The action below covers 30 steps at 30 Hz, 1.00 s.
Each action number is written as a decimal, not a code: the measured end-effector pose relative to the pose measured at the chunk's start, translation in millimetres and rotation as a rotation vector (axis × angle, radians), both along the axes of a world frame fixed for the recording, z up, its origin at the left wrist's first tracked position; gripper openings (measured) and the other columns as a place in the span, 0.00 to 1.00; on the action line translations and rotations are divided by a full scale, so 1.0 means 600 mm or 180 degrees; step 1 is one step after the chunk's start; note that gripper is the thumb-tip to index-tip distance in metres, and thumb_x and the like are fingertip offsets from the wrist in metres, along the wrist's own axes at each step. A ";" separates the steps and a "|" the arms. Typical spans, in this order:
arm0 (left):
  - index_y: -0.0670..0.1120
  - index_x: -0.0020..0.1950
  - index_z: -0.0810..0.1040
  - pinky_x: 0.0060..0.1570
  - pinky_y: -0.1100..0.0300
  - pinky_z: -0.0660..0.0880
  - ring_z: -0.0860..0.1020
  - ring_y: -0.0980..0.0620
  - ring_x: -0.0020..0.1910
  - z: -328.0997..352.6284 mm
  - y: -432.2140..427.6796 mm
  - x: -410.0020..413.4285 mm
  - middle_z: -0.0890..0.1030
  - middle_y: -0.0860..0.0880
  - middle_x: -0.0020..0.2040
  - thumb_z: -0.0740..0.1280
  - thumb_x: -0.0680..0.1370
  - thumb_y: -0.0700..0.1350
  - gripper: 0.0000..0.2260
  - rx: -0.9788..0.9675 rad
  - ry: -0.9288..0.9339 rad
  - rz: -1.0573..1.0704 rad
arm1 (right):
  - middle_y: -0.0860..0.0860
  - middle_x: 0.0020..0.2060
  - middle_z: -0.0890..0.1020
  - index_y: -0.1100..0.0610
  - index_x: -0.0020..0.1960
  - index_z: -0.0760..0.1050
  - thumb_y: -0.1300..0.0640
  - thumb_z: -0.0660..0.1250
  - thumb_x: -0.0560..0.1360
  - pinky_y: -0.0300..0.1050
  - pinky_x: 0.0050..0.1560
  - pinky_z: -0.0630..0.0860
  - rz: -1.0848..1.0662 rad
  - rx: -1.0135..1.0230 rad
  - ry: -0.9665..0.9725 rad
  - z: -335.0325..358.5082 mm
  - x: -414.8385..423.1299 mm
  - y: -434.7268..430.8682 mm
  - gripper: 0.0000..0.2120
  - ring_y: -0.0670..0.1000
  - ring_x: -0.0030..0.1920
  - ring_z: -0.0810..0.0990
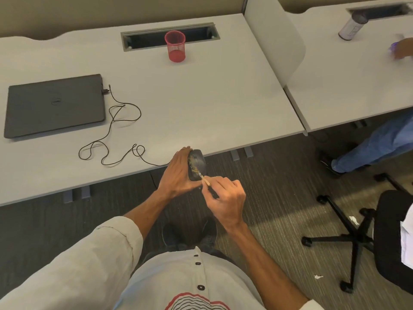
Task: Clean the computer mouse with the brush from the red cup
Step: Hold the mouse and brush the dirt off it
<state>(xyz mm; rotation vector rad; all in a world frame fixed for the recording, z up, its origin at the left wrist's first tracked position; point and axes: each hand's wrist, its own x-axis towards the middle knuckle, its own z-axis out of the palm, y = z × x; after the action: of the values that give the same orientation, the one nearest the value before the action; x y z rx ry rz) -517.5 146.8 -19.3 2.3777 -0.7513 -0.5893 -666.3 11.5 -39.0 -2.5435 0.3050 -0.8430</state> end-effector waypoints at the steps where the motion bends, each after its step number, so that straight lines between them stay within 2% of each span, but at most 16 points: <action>1: 0.44 0.87 0.55 0.84 0.43 0.65 0.65 0.44 0.84 0.000 -0.001 0.000 0.62 0.44 0.85 0.76 0.69 0.73 0.58 0.0001 -0.0027 0.0004 | 0.46 0.47 0.90 0.54 0.57 0.89 0.51 0.76 0.82 0.47 0.39 0.72 -0.0071 -0.0063 -0.0013 0.002 0.001 -0.004 0.09 0.45 0.43 0.85; 4: 0.43 0.87 0.55 0.84 0.44 0.65 0.64 0.44 0.84 -0.001 -0.002 0.001 0.62 0.43 0.85 0.77 0.70 0.71 0.57 0.0009 -0.0063 0.0005 | 0.48 0.47 0.90 0.55 0.57 0.89 0.51 0.75 0.83 0.50 0.39 0.73 -0.0096 -0.0308 0.0015 0.003 0.003 -0.009 0.10 0.47 0.42 0.85; 7: 0.43 0.87 0.55 0.85 0.43 0.62 0.62 0.43 0.86 -0.003 -0.002 0.002 0.61 0.43 0.87 0.79 0.70 0.70 0.58 -0.0013 -0.0002 -0.0010 | 0.48 0.46 0.89 0.55 0.56 0.89 0.51 0.74 0.83 0.51 0.40 0.74 0.0174 -0.0462 0.0129 0.000 0.005 0.008 0.09 0.48 0.41 0.84; 12: 0.43 0.87 0.55 0.85 0.43 0.63 0.64 0.42 0.85 -0.005 0.001 0.005 0.62 0.42 0.85 0.84 0.68 0.65 0.59 0.0021 0.0053 -0.0022 | 0.47 0.48 0.90 0.53 0.55 0.88 0.50 0.74 0.82 0.47 0.41 0.71 0.0404 -0.0302 0.0227 -0.006 0.013 0.030 0.08 0.46 0.42 0.84; 18: 0.43 0.88 0.53 0.88 0.43 0.58 0.58 0.44 0.88 -0.008 0.009 0.001 0.57 0.43 0.88 0.80 0.71 0.67 0.58 0.0022 0.0019 -0.0081 | 0.48 0.48 0.90 0.54 0.58 0.89 0.50 0.74 0.83 0.50 0.41 0.73 0.0222 -0.0448 0.0100 0.000 0.007 0.013 0.10 0.48 0.42 0.84; 22: 0.44 0.88 0.53 0.87 0.43 0.59 0.58 0.44 0.88 -0.007 0.010 0.001 0.58 0.43 0.88 0.79 0.71 0.69 0.58 0.0011 -0.0012 -0.0078 | 0.48 0.48 0.89 0.55 0.58 0.89 0.50 0.71 0.84 0.51 0.44 0.72 0.0036 -0.0675 0.0121 0.005 0.006 0.002 0.11 0.49 0.43 0.83; 26: 0.43 0.88 0.53 0.88 0.44 0.56 0.57 0.44 0.88 -0.008 0.011 0.001 0.57 0.43 0.89 0.80 0.71 0.67 0.58 -0.0024 0.0054 -0.0090 | 0.48 0.46 0.89 0.54 0.56 0.88 0.49 0.69 0.85 0.51 0.45 0.71 0.0265 -0.0855 0.0234 0.003 0.005 0.019 0.12 0.50 0.42 0.83; 30: 0.43 0.87 0.54 0.86 0.41 0.60 0.60 0.42 0.87 -0.009 0.015 0.002 0.59 0.42 0.87 0.83 0.70 0.65 0.58 -0.0064 0.0069 -0.0095 | 0.48 0.47 0.89 0.53 0.55 0.88 0.49 0.69 0.85 0.50 0.47 0.70 0.0418 -0.0772 0.0239 -0.002 0.004 0.041 0.11 0.48 0.44 0.82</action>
<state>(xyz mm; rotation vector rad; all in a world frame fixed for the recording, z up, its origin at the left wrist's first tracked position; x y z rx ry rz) -516.5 156.1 -24.9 2.3418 -0.7808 -0.6163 -663.7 35.9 -40.1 -2.7883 0.0594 -0.7766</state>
